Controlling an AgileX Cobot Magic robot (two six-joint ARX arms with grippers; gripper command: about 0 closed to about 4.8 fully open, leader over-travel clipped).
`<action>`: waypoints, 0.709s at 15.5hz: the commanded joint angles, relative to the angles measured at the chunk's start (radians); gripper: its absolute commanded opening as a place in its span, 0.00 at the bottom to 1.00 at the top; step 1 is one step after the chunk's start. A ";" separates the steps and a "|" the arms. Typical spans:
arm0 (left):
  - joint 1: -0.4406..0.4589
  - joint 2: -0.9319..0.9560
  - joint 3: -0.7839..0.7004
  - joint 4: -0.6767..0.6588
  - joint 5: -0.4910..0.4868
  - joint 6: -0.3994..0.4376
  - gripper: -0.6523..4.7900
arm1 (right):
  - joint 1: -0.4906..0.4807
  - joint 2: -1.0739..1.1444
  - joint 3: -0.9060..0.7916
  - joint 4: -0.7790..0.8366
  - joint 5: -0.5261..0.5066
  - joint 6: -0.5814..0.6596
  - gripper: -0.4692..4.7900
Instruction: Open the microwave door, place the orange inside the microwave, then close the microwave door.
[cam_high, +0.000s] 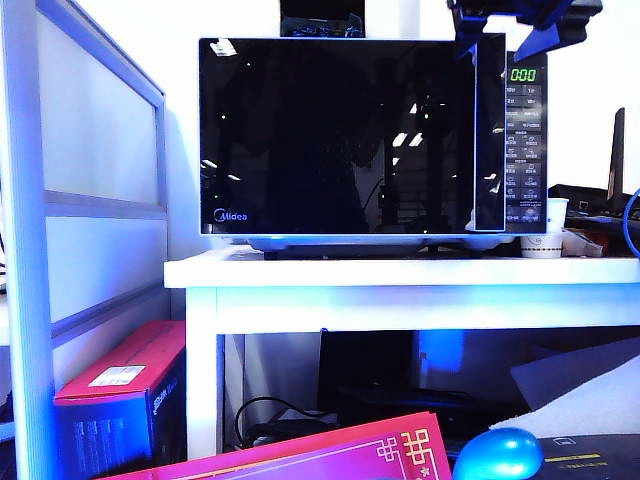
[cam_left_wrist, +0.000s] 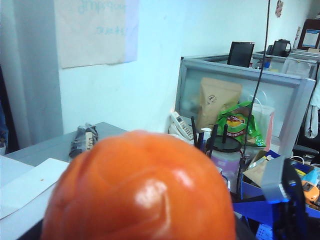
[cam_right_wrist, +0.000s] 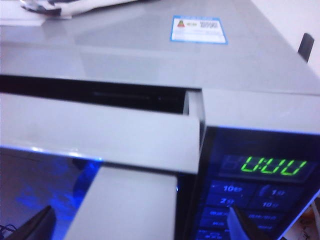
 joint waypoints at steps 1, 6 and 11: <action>-0.001 -0.006 0.005 0.009 0.003 0.003 0.80 | 0.000 -0.006 0.005 0.041 -0.068 -0.003 0.97; -0.001 -0.006 0.005 0.009 0.004 0.003 0.80 | 0.000 -0.087 0.005 -0.064 -0.211 -0.002 0.97; -0.001 -0.006 0.005 0.010 0.003 0.003 0.80 | 0.000 -0.248 0.005 -0.106 -0.092 -0.003 0.97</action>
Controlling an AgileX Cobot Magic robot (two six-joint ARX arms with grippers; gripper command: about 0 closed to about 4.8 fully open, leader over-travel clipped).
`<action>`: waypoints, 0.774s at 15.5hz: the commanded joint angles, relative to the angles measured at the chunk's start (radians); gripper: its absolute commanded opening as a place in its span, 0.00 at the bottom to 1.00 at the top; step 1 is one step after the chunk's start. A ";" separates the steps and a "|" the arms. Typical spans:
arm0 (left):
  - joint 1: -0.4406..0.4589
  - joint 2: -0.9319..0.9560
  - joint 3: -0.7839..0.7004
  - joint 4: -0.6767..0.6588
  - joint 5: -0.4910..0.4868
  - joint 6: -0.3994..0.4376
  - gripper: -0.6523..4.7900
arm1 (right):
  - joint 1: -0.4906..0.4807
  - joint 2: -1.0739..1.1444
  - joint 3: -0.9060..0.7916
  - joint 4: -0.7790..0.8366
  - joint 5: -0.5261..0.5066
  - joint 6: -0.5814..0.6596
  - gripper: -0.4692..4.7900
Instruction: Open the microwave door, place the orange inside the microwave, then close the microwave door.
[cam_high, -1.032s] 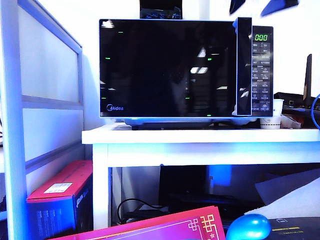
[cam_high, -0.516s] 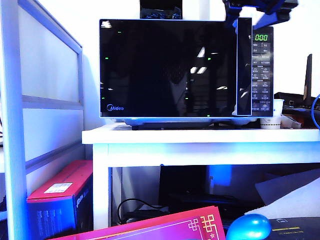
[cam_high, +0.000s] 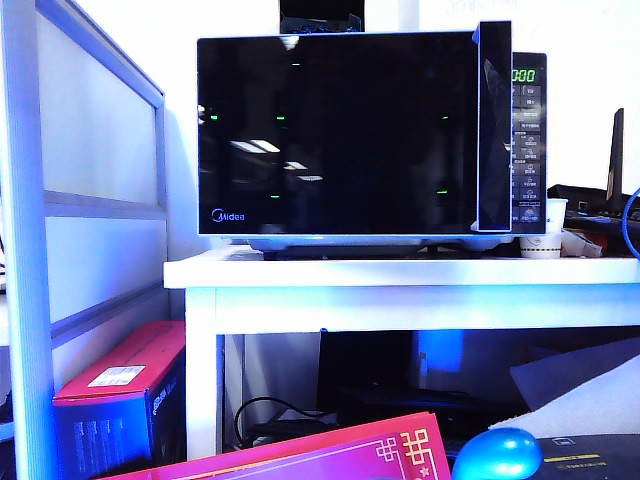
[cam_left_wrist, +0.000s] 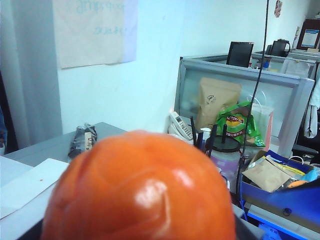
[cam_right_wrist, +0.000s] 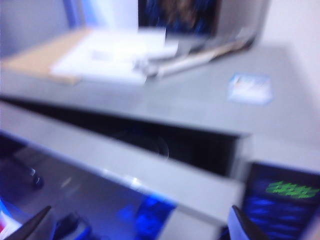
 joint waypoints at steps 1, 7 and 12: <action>0.000 -0.007 0.005 0.010 0.004 0.003 0.80 | 0.000 -0.042 0.005 0.031 0.182 -0.002 0.96; -0.002 -0.007 0.005 0.009 0.004 0.003 0.80 | 0.000 0.106 0.005 0.055 0.124 0.000 1.00; -0.002 -0.007 0.005 0.004 0.004 0.003 0.80 | 0.000 0.201 0.005 0.102 0.109 0.013 1.00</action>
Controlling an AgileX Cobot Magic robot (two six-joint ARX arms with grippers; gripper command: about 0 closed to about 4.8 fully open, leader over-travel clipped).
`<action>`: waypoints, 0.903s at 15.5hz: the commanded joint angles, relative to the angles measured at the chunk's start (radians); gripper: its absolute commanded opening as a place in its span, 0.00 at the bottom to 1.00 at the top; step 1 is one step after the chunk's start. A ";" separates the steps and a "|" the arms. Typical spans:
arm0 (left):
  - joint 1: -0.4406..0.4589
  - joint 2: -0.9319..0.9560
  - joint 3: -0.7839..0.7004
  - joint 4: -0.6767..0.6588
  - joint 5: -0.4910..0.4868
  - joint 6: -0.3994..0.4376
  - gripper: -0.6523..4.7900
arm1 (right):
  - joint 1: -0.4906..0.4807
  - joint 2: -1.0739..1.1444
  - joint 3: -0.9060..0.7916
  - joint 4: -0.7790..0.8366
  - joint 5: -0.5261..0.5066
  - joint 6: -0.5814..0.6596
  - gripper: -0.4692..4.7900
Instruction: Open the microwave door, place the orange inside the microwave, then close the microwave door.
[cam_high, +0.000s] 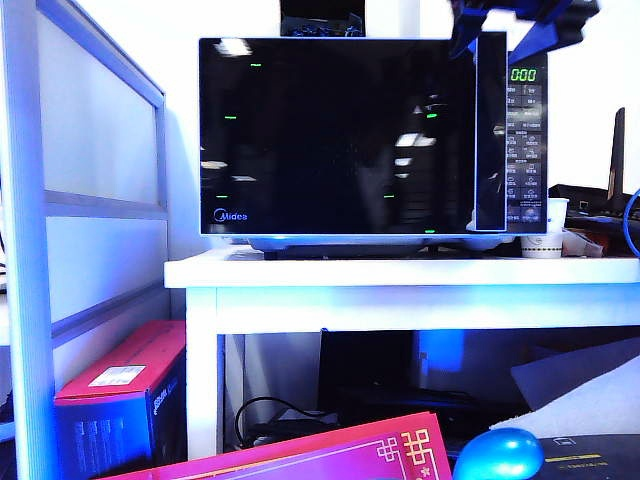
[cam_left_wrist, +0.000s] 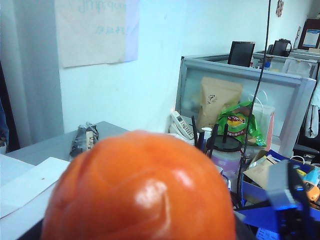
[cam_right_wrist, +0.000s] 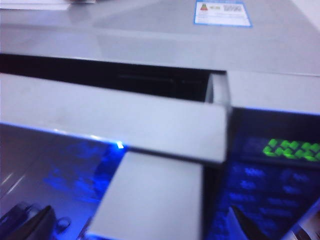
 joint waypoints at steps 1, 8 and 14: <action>-0.001 -0.006 0.005 0.007 0.003 0.003 0.80 | 0.000 0.006 0.005 0.048 -0.124 0.003 1.00; -0.001 -0.006 0.005 0.000 0.003 0.003 0.80 | 0.001 -0.058 0.005 0.016 -0.299 0.003 1.00; -0.001 -0.006 0.005 -0.002 0.003 0.003 0.80 | 0.001 -0.250 0.005 -0.024 -0.173 -0.015 1.00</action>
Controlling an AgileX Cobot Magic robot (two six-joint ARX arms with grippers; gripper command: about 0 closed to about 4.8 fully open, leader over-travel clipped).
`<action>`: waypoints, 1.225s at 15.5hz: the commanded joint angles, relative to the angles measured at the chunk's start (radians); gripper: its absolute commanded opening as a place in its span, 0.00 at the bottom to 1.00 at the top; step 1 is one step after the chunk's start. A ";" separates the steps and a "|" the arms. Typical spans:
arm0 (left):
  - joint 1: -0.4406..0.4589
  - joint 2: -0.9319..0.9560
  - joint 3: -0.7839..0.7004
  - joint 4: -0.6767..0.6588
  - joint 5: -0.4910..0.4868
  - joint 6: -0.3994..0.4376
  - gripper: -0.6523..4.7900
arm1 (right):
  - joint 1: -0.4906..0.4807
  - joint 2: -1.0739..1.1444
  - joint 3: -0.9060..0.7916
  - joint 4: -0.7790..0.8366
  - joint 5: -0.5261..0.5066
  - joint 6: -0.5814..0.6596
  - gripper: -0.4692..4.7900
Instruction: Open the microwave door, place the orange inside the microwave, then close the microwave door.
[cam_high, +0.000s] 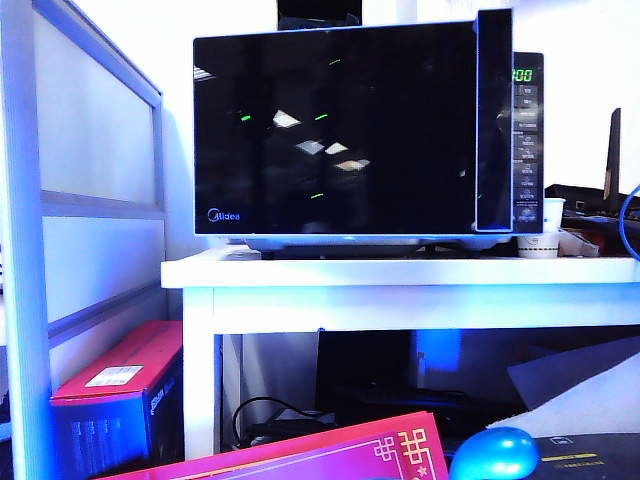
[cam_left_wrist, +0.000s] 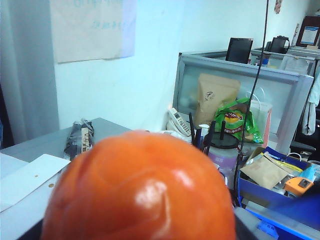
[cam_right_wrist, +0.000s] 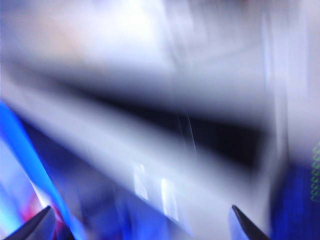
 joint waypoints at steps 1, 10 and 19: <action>0.000 -0.007 0.005 0.011 0.003 0.003 0.80 | 0.004 -0.045 0.012 0.072 0.165 -0.020 1.00; 0.000 -0.007 0.005 -0.006 0.006 0.001 0.80 | 0.004 0.140 0.012 0.092 0.604 -0.041 0.17; 0.000 -0.007 0.005 -0.005 0.005 0.003 0.80 | 0.004 0.116 0.012 0.021 0.229 -0.062 0.17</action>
